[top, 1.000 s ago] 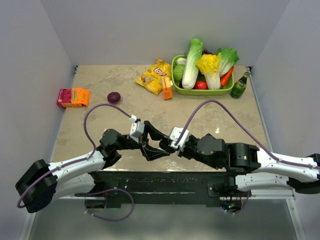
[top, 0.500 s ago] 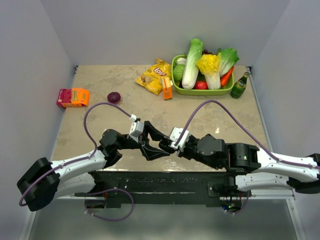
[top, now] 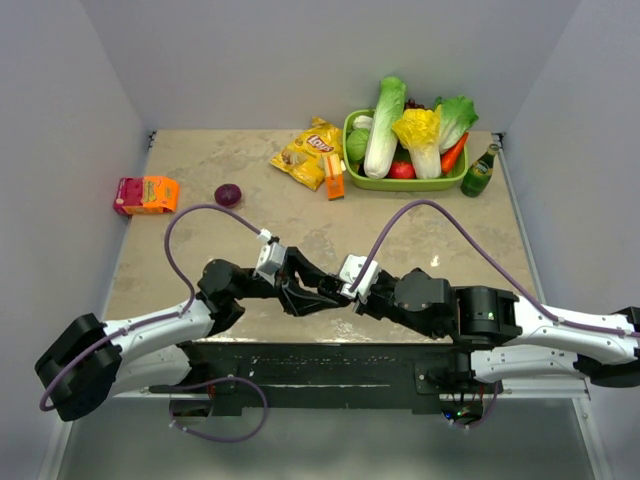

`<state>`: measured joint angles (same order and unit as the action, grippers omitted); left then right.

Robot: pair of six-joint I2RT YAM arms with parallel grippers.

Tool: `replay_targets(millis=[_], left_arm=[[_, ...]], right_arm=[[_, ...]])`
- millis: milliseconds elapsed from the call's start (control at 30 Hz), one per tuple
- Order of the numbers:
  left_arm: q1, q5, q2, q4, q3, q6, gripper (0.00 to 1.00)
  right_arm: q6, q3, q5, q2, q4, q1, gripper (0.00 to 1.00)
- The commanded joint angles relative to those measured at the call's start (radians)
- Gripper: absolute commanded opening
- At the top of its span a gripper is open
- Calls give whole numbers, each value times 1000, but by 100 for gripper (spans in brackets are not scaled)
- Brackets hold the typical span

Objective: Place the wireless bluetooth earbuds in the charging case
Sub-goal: Adjust the charging case.

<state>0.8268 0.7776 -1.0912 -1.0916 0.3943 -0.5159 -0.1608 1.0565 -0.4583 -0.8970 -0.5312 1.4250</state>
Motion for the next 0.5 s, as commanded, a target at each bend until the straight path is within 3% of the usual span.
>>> replay_targets(millis=[0,33,267,400,467], left_arm=[[-5,29,-16,-73,-6,-9,44],[-5,38,-19,-80,-5,-10,37],[-6,43,-39,-103,-3,-21,21],[-6,43,-49,-102,-3,-21,0],[-6,45,-53,-103,-5,-19,0]], right_arm=[[-6,22,-17,7,27,5,0],[-8,22,-19,7,27,5,0],[-5,22,-14,7,27,5,0],[-2,20,-13,3,30,5,0],[12,20,-26,0,34,5,0]])
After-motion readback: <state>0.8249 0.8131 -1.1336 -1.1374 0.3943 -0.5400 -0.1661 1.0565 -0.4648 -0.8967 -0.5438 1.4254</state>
